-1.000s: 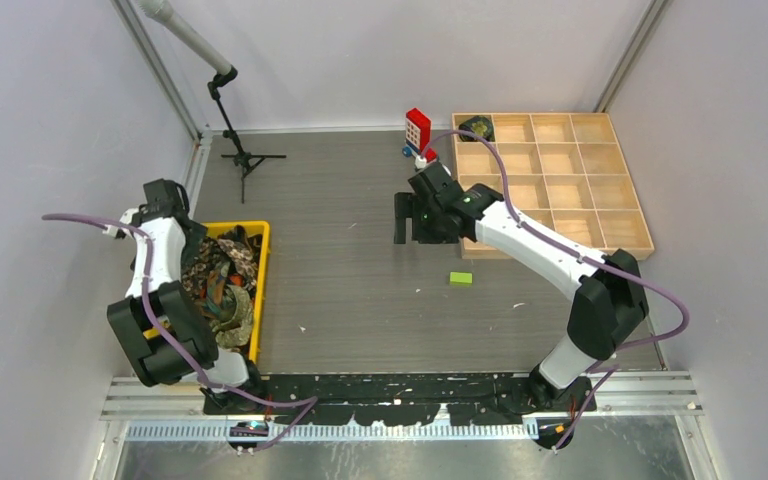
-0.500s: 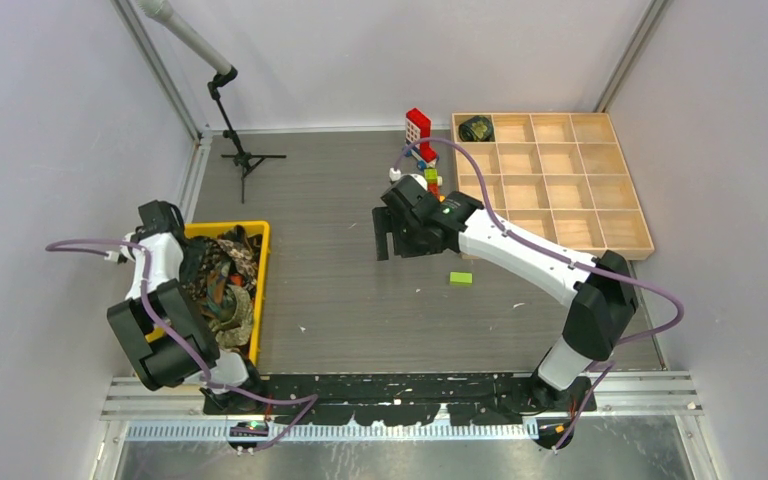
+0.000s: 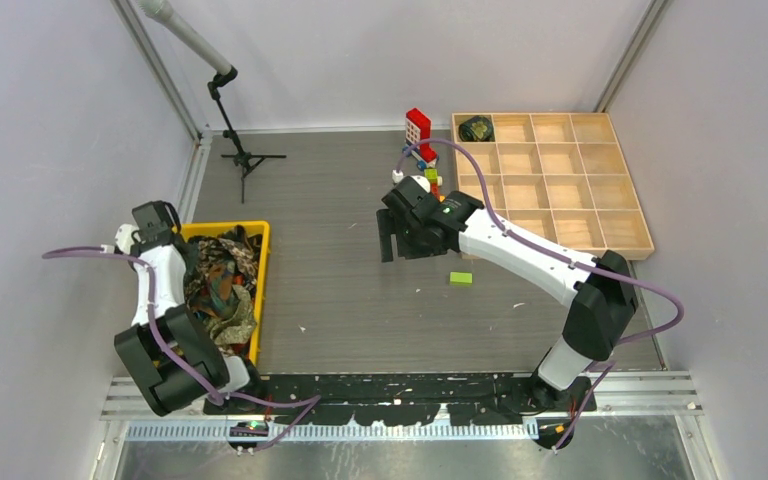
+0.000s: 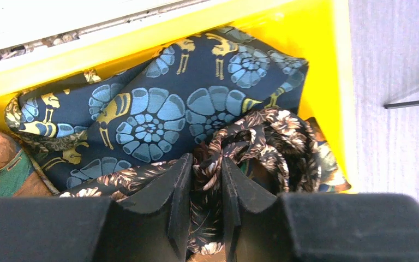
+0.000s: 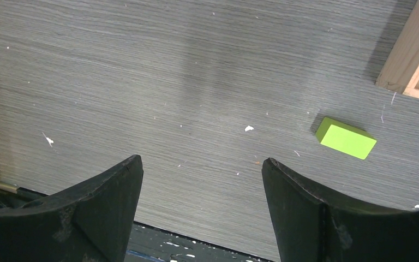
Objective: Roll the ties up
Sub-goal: Pick up the tie from the bin.
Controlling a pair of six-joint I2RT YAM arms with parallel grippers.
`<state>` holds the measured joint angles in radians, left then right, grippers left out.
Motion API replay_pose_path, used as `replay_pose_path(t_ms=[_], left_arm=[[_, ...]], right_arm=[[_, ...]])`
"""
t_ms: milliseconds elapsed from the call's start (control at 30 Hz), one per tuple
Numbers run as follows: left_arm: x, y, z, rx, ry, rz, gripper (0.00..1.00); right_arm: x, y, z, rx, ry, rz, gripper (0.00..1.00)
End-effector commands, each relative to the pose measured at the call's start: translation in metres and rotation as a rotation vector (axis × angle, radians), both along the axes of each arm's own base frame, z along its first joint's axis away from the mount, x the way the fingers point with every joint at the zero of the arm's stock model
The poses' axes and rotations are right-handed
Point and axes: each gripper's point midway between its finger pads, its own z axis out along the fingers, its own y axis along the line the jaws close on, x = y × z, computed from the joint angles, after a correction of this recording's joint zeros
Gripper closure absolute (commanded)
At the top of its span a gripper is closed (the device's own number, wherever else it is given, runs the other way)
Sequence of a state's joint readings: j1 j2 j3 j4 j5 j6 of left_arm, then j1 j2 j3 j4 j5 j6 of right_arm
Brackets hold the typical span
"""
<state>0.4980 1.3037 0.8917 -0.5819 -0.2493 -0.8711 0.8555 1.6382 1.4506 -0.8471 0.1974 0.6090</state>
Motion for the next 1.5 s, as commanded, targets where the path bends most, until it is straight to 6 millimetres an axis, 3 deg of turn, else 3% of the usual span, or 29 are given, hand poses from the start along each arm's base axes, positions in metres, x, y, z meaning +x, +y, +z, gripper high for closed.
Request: replay_pose_path(t_ms=[0,100,267,467,633,867,967,1033,1067,1467], left_arm=[[0.015,0.009,0.044,0.069,-0.107,-0.025,0.73],[0.017,0.008,0.057,0.081,-0.134,-0.032,0.77],[0.023,0.002,0.073,0.073,-0.184,-0.071,1.0],[0.037,-0.014,0.096,0.024,-0.286,-0.135,1.0],[0.065,-0.052,0.137,-0.028,-0.429,-0.298,1.0],[0.088,-0.131,0.19,0.006,-0.521,-0.573,1.0],[0.093,-0.17,0.204,-0.04,-0.559,-0.696,1.0],[0.093,-0.21,0.213,-0.076,-0.585,-0.813,1.0],[0.093,-0.212,0.214,-0.076,-0.588,-0.818,1.0],[0.048,-0.364,0.241,-0.287,-0.669,-1.204,1.0]], right_arm=[[0.006,0.005,0.027,0.047,-0.054,-0.019,0.16],[0.006,0.006,0.028,0.046,-0.054,-0.019,0.16],[0.006,0.005,0.027,0.042,-0.054,-0.024,0.16],[0.007,0.002,0.032,0.041,-0.068,-0.033,0.16],[0.015,-0.009,0.056,0.05,-0.156,-0.092,0.16],[0.021,-0.035,0.091,0.075,-0.299,-0.177,0.16],[0.021,-0.054,0.108,0.076,-0.363,-0.225,0.16],[0.018,-0.073,0.124,0.087,-0.422,-0.28,0.17],[0.018,-0.075,0.126,0.089,-0.427,-0.286,0.17],[-0.013,-0.171,0.181,0.149,-0.648,-0.545,0.17]])
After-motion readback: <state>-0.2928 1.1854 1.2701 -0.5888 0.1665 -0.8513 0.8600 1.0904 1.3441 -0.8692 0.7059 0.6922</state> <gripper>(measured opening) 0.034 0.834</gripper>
